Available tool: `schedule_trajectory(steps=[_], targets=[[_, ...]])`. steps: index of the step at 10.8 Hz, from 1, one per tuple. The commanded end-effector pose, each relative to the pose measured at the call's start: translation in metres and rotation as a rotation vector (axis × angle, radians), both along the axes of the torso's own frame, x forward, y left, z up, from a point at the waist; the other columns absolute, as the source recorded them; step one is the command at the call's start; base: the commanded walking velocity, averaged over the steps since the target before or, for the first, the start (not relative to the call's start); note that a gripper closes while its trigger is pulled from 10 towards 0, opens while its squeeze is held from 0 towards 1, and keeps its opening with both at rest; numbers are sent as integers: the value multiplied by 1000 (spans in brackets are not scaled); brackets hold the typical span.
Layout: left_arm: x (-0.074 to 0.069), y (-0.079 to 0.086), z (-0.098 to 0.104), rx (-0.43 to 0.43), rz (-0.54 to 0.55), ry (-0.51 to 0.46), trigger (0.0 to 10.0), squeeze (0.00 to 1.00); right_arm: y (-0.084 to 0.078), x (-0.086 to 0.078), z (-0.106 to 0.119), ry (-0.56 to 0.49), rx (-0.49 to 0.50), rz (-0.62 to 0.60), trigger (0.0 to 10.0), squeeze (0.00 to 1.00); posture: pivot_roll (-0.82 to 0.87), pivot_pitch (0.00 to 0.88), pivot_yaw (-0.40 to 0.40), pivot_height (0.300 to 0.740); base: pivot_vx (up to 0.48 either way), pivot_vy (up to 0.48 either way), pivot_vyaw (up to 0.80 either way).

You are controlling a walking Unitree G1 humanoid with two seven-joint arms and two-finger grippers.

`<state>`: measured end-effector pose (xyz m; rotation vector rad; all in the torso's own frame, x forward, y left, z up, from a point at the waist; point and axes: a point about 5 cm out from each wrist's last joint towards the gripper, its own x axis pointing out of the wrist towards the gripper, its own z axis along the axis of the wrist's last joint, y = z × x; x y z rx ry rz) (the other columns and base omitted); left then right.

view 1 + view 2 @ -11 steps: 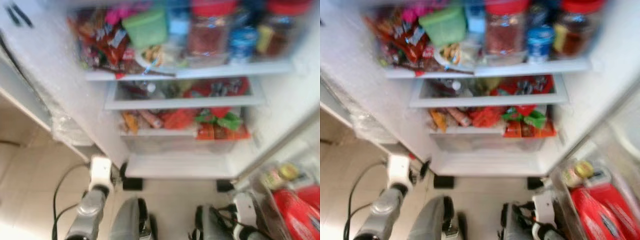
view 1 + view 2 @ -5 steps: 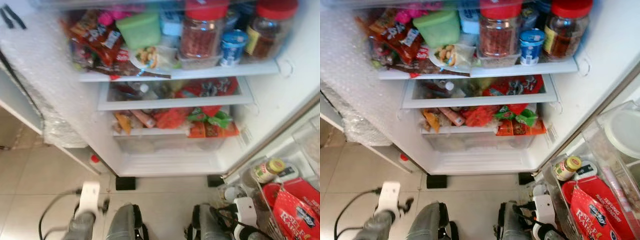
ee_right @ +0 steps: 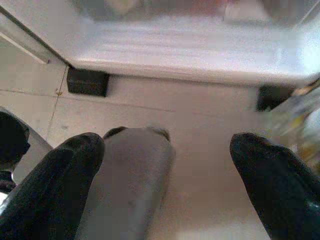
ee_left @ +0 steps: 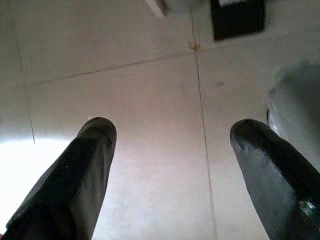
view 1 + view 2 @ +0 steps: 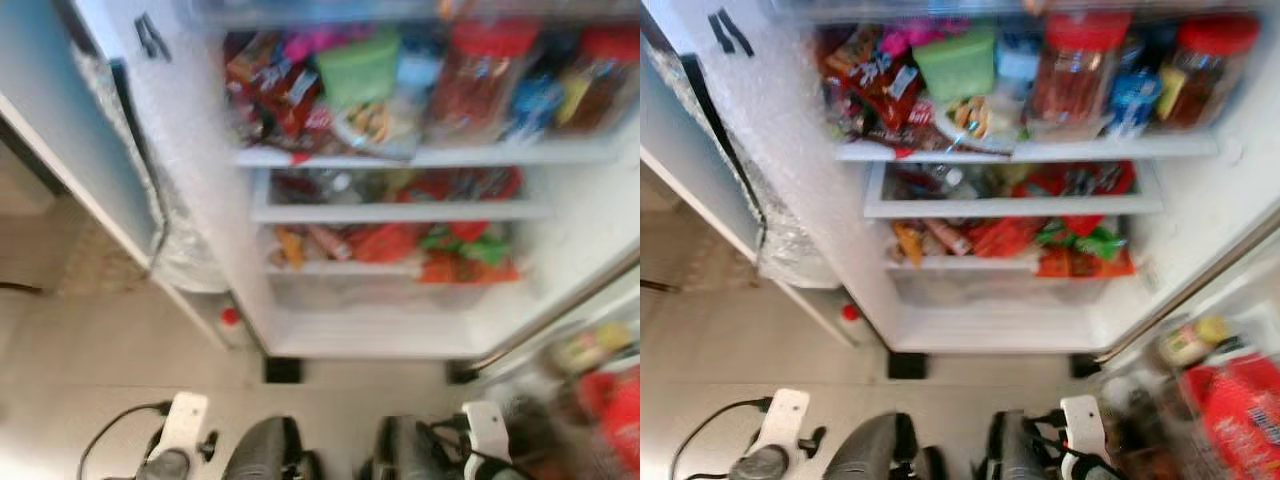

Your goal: Restocking fridge

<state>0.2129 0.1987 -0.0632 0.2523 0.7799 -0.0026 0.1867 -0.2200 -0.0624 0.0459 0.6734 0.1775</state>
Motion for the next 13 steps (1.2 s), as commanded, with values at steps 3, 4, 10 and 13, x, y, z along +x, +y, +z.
schedule_trajectory(steps=[3, 4, 10, 13], targets=[[-9, 4, -5, 11, 1, 37, 10000, 0, 2, -17, -10, 77, 8, -12, 10000, 0, -56, 177, 80, 642, 0, 480, 0], [-10, 4, -6, 25, -17, 39, 10000, 0, 2, -17, -11, 76, 4, -18, 10000, 0, -55, 175, 79, 642, 0, 480, 0], [-16, 7, -8, 12, 5, 50, 10000, 0, 2, -15, -9, 45, 23, -56, 10000, 0, -48, 192, 74, 702, 0, 240, 0], [-16, 3, -9, -10, 1, 47, 10000, 0, 1, -15, -9, 43, 23, -60, 10000, 0, -50, 195, 72, 740, 0, 0, 0]])
